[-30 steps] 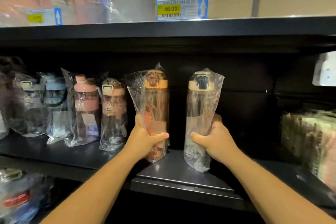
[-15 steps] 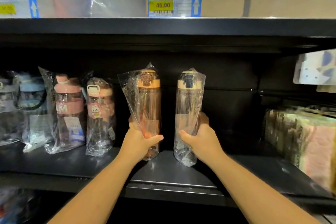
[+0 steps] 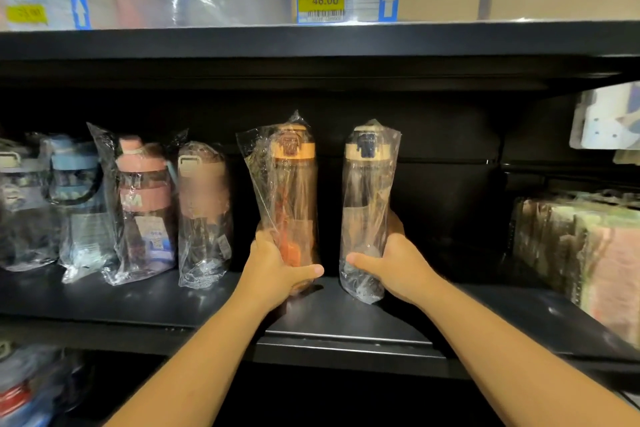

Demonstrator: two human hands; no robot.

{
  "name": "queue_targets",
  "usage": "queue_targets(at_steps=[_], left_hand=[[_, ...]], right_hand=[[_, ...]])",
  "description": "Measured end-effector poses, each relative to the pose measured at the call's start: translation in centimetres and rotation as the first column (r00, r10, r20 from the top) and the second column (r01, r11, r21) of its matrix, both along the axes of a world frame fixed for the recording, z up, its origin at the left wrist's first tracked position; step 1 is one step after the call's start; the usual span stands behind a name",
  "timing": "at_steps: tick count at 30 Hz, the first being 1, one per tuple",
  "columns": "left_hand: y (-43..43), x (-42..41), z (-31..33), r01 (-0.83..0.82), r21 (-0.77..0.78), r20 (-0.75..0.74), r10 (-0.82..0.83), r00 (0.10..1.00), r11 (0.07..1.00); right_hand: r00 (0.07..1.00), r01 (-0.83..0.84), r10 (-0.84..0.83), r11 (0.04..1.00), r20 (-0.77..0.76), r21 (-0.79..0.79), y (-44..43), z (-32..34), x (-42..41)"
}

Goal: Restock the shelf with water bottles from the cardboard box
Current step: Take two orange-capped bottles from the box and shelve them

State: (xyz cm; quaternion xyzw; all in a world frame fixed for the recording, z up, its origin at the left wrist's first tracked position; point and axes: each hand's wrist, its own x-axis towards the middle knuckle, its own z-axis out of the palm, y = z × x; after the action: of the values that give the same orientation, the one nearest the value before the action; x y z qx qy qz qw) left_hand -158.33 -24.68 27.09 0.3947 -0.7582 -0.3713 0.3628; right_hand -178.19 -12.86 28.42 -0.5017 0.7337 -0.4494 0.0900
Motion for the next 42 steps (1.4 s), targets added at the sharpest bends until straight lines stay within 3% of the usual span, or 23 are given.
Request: queue_targets(at_steps=[5, 8, 10, 17, 24, 31, 36, 39, 42], left_hand=[[4.0, 3.6, -0.6, 0.024, -0.088, 0.294, 0.003, 0.956, 0.996], [6.1, 5.3, -1.8, 0.102, -0.363, 0.579, 0.139, 0.804, 0.926], [6.9, 5.9, -3.0, 0.130, -0.484, 0.648, 0.255, 0.717, 0.865], [6.8, 7.4, -5.1, 0.203, -0.521, 0.653, 0.233, 0.720, 0.829], [5.9, 7.6, -5.8, 0.292, -0.570, 0.655, 0.210, 0.726, 0.768], [5.0, 8.0, -7.4, 0.322, -0.718, 0.539, 0.200, 0.818, 0.617], [7.0, 7.8, -8.3, 0.310, -0.700, 0.551, 0.211, 0.807, 0.643], [8.6, 7.3, -9.4, 0.304, -0.692, 0.574, 0.243, 0.782, 0.655], [10.9, 6.9, -11.1, 0.343, -0.684, 0.579, 0.193, 0.792, 0.644]], right_hand=[[0.994, 0.032, -0.005, 0.967, -0.109, 0.252, 4.0, -0.9, 0.5], [0.938, 0.180, -0.017, 0.878, -0.346, 0.444, 7.2, -1.6, 1.6], [0.871, 0.276, 0.013, 0.813, -0.490, 0.512, 8.6, -2.0, 2.4], [0.752, 0.421, -0.039, 0.796, -0.658, 0.435, 9.7, -3.7, 4.1], [0.720, 0.484, -0.121, 0.793, -0.684, 0.370, 10.8, -4.9, 5.1], [0.703, 0.518, -0.231, 0.814, -0.673, 0.262, 11.9, -6.8, 6.6], [0.738, 0.489, -0.230, 0.830, -0.634, 0.269, 14.7, -9.1, 9.0], [0.736, 0.528, -0.239, 0.789, -0.634, 0.316, 16.9, -10.9, 10.1], [0.762, 0.590, -0.261, 0.659, -0.593, 0.467, 20.4, -14.7, 11.0]])
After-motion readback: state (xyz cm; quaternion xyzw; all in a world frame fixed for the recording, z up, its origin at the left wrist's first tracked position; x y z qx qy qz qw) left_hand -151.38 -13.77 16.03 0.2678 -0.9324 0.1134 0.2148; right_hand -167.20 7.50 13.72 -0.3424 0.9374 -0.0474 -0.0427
